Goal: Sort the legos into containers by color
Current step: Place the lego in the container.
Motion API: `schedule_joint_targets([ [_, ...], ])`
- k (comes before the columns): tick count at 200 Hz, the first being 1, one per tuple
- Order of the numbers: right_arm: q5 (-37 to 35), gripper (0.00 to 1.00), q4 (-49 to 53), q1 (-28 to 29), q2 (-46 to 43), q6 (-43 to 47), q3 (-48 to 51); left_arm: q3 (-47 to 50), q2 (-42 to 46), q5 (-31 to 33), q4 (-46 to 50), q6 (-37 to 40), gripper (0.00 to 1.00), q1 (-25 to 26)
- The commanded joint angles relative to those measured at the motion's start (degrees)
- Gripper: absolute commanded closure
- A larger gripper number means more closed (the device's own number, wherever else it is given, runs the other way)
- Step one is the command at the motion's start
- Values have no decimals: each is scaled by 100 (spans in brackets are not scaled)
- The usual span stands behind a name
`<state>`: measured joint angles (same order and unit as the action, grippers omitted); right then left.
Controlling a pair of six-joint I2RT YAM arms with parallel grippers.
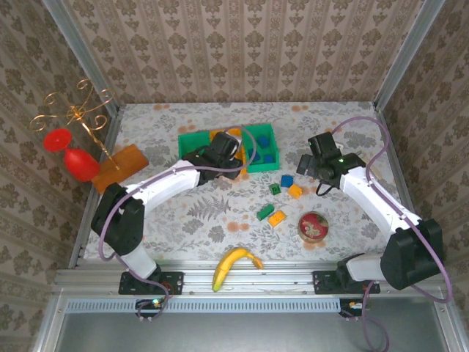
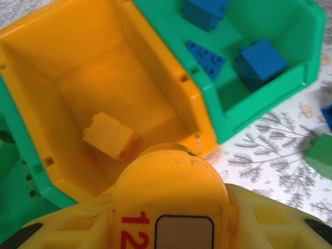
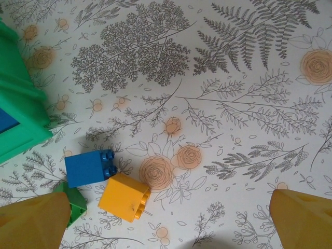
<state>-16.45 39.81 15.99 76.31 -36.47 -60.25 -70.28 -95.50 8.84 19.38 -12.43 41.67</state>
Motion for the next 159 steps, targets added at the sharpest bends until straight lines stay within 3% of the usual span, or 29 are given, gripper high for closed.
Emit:
schedule_joint_targets([
  [1, 127, 0, -94, -34, -64, -75, 15, -215, -227, -4, 94, -122, 56, -207],
  [159, 346, 0, -180, -26, -270, -36, 92, -1322, -1365, -295, 55, 52, 54, -696],
])
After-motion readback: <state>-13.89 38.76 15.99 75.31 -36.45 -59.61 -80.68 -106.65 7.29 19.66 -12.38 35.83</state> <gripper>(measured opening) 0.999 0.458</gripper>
